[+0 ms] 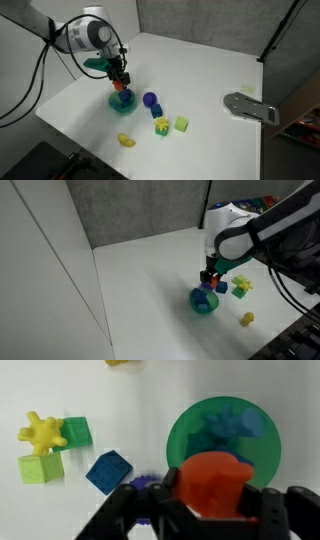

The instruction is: Pick up the orange toy and put it in the green bowl

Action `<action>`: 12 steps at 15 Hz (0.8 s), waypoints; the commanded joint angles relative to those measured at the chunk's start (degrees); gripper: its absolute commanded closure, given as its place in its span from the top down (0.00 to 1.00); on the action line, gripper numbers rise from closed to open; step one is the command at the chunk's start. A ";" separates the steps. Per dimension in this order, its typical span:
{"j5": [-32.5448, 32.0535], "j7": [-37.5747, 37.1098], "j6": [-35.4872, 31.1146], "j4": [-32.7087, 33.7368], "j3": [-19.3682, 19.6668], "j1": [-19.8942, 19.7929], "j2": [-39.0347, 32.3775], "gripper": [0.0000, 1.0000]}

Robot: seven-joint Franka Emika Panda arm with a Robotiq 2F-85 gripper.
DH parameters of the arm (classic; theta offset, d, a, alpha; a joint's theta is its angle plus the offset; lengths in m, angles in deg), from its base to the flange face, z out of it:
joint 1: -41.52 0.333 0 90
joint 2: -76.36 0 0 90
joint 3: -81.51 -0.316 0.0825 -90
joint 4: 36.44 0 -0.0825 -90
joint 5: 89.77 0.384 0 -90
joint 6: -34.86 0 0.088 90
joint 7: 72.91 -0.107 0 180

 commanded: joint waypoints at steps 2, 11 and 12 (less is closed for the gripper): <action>-1.64 -1.75 -3.48 -2.74 0.15 -0.25 -1.35 0.17; -1.57 -1.66 -7.01 -1.57 0.80 1.20 -7.17 0.17; -1.57 -1.68 -7.13 -1.53 0.88 1.37 -7.48 0.17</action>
